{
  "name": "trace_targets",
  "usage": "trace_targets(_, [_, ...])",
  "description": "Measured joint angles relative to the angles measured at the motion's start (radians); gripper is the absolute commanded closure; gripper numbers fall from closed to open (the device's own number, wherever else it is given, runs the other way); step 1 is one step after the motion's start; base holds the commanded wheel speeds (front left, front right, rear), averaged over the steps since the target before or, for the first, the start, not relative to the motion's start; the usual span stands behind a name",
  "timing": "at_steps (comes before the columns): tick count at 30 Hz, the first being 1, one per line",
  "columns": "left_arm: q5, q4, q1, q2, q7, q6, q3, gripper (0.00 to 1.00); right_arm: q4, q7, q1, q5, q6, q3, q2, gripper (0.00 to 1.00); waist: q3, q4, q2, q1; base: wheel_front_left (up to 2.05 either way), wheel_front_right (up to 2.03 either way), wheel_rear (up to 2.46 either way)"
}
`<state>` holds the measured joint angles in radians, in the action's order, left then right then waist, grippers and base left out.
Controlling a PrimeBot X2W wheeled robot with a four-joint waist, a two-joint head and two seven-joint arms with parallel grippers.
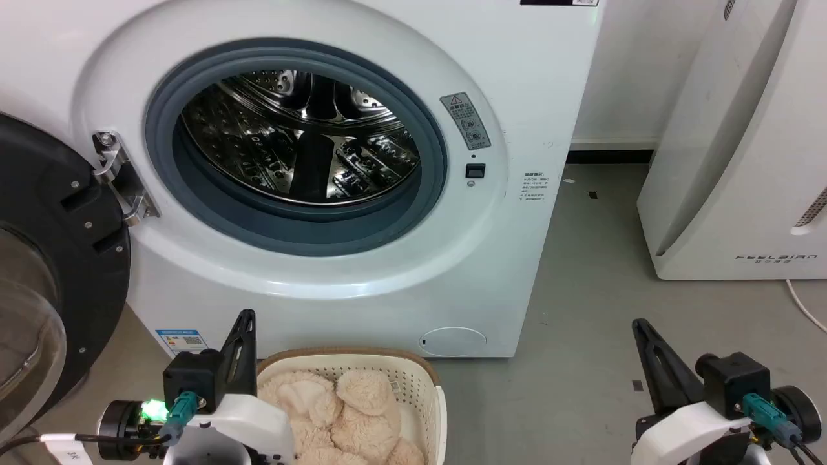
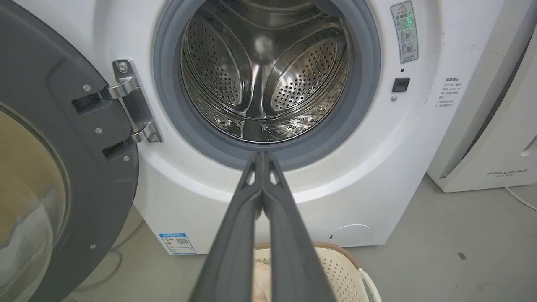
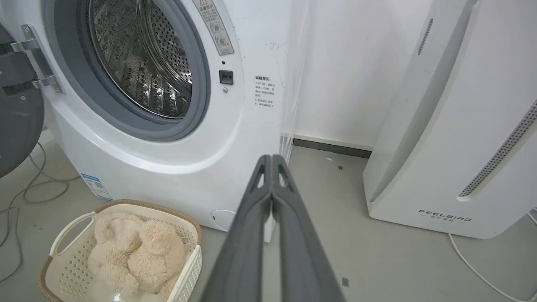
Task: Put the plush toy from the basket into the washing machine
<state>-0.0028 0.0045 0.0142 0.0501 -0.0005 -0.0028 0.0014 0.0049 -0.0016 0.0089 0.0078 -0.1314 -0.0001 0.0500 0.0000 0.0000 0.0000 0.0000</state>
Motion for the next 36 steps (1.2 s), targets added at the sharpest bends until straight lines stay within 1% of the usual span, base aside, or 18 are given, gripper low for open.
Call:
trace_targets(19, [0.000, 0.000, 0.000, 0.000, 0.000, 0.000, 0.000, 1.00, 0.000, 0.000, 0.000, 0.000, 0.000, 0.000, 0.000, 1.00, 0.000, 0.000, 0.0000, 0.0000, 0.00, 0.00, 0.00])
trace_targets(20, [0.000, 0.000, 0.000, 0.000, 0.000, 0.000, 0.000, 0.00, 0.001, 0.000, 0.000, 0.000, 0.000, 0.000, 0.000, 0.00, 0.000, 0.000, 0.0000, 0.0000, 0.00, 0.00, 0.00])
trace_targets(27, [0.000, 0.001, 0.000, 0.000, -0.001, 0.002, -0.001, 0.00, 0.001, -0.002, 0.000, 0.002, 0.000, -0.005, 0.000, 0.00, 0.001, 0.000, 0.0000, 0.0000, 0.00, 0.00, 0.00])
trace_targets(36, [-0.001, 0.008, 0.002, 0.000, -0.020, 0.018, -0.013, 0.00, 0.000, -0.018, 0.000, 0.024, 0.000, -0.026, 0.000, 0.00, 0.008, 0.000, 0.0000, 0.0000, 0.00, 0.00, 0.00])
